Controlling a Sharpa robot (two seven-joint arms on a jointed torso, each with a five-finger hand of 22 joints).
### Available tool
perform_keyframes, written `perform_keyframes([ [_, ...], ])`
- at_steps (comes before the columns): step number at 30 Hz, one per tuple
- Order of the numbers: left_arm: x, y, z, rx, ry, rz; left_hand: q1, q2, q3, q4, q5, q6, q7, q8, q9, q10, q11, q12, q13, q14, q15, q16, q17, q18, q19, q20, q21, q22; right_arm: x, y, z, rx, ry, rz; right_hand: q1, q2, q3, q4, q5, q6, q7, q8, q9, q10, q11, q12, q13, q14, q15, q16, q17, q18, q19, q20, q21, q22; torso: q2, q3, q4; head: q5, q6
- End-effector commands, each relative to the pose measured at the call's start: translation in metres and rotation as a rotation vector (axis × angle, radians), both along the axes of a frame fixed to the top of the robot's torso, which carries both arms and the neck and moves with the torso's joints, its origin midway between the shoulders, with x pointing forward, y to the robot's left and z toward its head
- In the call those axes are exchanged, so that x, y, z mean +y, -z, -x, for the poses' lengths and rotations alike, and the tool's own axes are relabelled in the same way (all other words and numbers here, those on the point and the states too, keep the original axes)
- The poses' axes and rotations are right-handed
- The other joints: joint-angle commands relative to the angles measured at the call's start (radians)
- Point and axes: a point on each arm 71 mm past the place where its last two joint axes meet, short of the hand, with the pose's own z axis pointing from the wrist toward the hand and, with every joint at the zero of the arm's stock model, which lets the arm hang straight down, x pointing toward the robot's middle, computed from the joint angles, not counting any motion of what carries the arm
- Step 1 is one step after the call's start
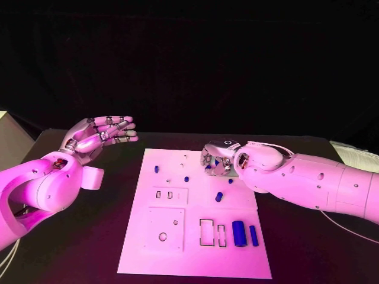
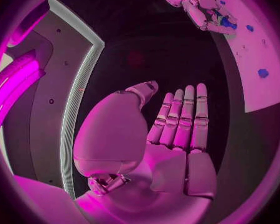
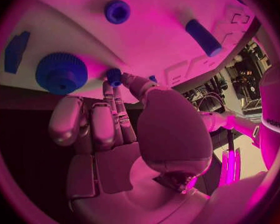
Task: Assemble the parts on the task board
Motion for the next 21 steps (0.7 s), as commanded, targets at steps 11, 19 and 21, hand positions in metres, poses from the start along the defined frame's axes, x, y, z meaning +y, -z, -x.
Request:
perform_keyframes([
  [11,0.0034,-0.0004,-0.0016,-0.010,0.002,-0.011,-0.004,0.004,-0.002,-0.006,-0.002,-0.009,0.058,-0.005,0.002,-0.008,0.002,-0.001,-0.001,-0.001,0.005,-0.011,-0.004,0.005,-0.010,0.002,-0.013,-0.007,0.0011,-0.0027,0.0045,-0.035,-0.027,-0.021,0.006,-0.038,-0.034,0.007,-0.007,-0.036,0.014,-0.013,0.011,-0.115,0.016,-0.003,-0.017,-0.033,0.010,-0.090,-0.142,0.022,-0.059,0.015,-0.132,-0.156,0.005,-0.0043,0.0080,-0.009,0.002],
  [19,0.0033,0.0016,-0.0042,-0.007,-0.001,-0.011,-0.004,0.004,-0.002,-0.006,-0.002,-0.009,0.058,-0.005,0.002,-0.009,0.002,-0.001,-0.001,-0.001,0.005,-0.012,-0.004,0.005,-0.010,0.002,-0.014,-0.007,-0.0039,-0.0035,0.0057,-0.042,-0.022,-0.023,0.011,-0.035,-0.039,0.008,0.001,-0.032,0.013,-0.011,0.015,-0.099,0.013,0.003,-0.012,-0.028,0.008,-0.085,-0.133,0.020,-0.054,0.014,-0.126,-0.145,0.007,-0.0082,0.0079,-0.016,-0.002],
  [21,0.0035,0.0019,-0.0045,-0.007,-0.002,-0.012,-0.004,0.004,-0.002,-0.006,-0.002,-0.009,0.058,-0.005,0.002,-0.009,0.002,-0.001,-0.001,-0.001,0.005,-0.013,-0.005,0.005,-0.010,0.002,-0.015,-0.008,-0.0054,-0.0038,0.0060,-0.045,-0.021,-0.022,0.012,-0.035,-0.040,0.008,0.002,-0.031,0.013,-0.011,0.015,-0.096,0.013,0.004,-0.011,-0.027,0.008,-0.084,-0.132,0.020,-0.053,0.014,-0.125,-0.143,0.008,-0.0082,0.0091,-0.016,-0.001],
])
